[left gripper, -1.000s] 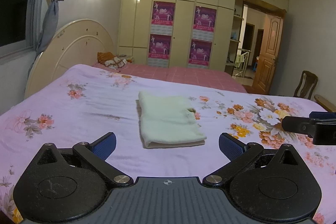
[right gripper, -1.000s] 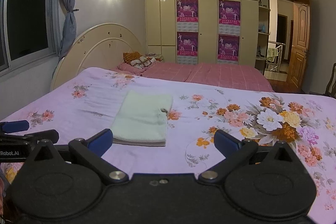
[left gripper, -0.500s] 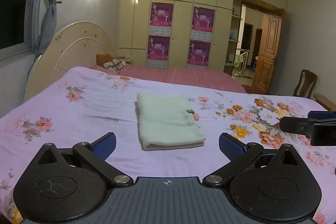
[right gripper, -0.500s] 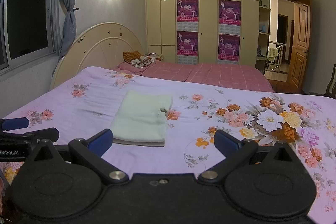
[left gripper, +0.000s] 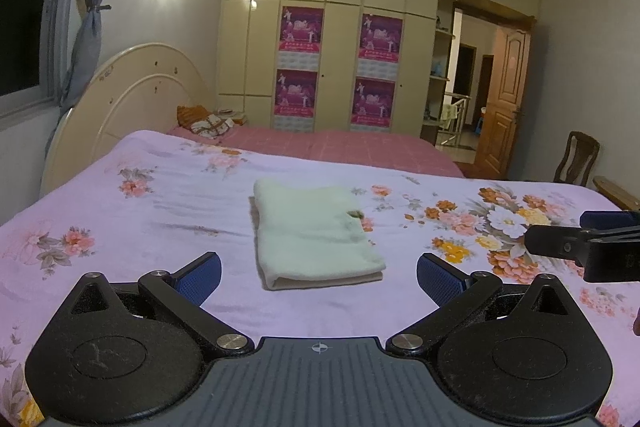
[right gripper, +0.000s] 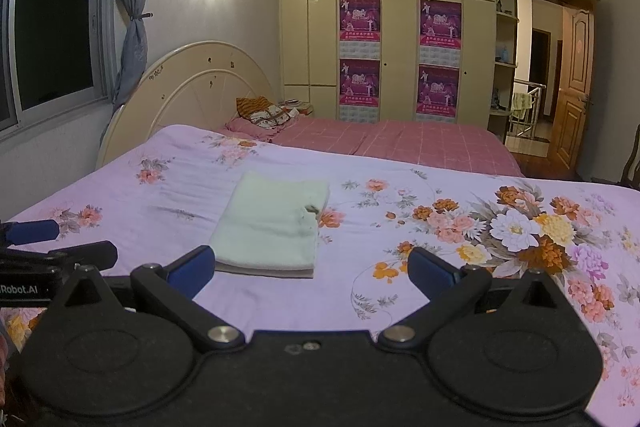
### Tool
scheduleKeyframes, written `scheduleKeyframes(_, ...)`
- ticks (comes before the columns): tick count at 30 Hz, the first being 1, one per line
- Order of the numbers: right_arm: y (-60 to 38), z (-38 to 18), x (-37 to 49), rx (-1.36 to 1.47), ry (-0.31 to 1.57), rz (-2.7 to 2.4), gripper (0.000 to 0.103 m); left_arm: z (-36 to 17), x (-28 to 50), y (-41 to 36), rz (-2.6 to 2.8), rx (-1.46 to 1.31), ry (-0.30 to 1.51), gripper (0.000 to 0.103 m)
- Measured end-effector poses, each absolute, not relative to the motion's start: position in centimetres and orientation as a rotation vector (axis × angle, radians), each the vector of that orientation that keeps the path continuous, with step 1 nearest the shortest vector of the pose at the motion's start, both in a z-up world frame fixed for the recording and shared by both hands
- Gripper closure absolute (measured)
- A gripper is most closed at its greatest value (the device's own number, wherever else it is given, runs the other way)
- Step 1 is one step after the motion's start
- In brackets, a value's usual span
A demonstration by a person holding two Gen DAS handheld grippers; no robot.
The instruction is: Fold small clothes
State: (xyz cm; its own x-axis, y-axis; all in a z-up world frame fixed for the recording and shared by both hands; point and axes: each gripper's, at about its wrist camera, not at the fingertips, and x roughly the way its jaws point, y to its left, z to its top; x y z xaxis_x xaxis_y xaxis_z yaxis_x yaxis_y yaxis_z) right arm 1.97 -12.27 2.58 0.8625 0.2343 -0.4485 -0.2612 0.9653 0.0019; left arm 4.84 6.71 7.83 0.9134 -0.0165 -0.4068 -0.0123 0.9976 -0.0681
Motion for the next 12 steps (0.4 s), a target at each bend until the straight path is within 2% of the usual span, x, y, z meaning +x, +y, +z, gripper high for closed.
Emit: scheduleKeyframes(12, -12.94, 2.07, 2.71, -0.061, 0.475, 0.282, 0.001, 8.04, 5.10, 6.46, -0.009, -0.043, 0.399, 0.000)
